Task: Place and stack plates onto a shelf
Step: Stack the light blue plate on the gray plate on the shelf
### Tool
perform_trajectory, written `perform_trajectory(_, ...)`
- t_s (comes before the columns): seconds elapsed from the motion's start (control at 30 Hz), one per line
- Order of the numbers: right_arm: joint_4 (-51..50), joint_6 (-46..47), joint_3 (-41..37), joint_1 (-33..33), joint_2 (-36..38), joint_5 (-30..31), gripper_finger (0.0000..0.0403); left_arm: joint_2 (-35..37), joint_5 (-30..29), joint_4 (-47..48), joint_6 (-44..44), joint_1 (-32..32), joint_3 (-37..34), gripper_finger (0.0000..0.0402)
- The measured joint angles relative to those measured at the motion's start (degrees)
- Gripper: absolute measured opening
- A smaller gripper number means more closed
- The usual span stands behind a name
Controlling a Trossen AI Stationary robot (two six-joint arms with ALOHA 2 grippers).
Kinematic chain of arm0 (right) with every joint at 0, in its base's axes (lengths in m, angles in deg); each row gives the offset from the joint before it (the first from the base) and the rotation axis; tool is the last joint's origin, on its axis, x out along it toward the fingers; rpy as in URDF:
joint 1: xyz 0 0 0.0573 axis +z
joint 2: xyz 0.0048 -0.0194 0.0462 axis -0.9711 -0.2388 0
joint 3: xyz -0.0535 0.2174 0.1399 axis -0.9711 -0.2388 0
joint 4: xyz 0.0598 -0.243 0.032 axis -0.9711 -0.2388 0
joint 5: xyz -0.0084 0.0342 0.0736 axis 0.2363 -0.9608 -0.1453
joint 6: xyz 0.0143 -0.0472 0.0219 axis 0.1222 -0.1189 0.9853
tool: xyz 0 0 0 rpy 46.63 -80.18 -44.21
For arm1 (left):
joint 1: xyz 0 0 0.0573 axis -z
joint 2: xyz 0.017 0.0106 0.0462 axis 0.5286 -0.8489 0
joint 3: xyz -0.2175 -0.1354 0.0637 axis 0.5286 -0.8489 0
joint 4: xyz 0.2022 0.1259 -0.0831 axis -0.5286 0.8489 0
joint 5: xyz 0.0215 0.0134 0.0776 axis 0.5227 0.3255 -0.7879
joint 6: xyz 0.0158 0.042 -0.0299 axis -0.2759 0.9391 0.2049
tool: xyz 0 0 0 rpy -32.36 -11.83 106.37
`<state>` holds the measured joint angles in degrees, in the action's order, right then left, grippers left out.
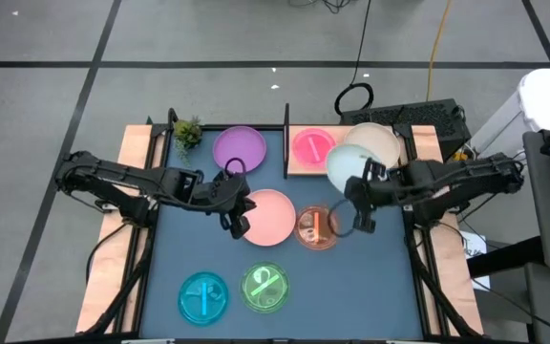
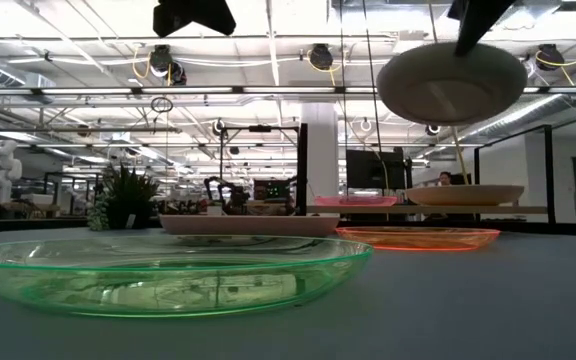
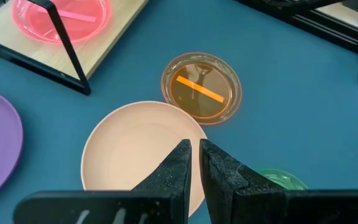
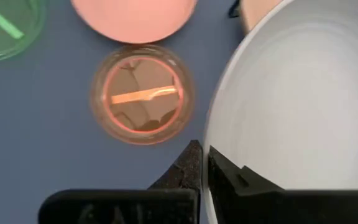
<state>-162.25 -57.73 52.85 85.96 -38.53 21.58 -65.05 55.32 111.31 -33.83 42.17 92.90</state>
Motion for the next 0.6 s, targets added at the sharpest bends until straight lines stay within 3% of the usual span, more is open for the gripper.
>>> perform_trajectory(0.6, -3.2, -19.81, 0.0, -22.19, 0.0, -0.15, 0.0, 0.0, -0.85, -0.2, -2.27, -4.2, 0.0, 0.0037)
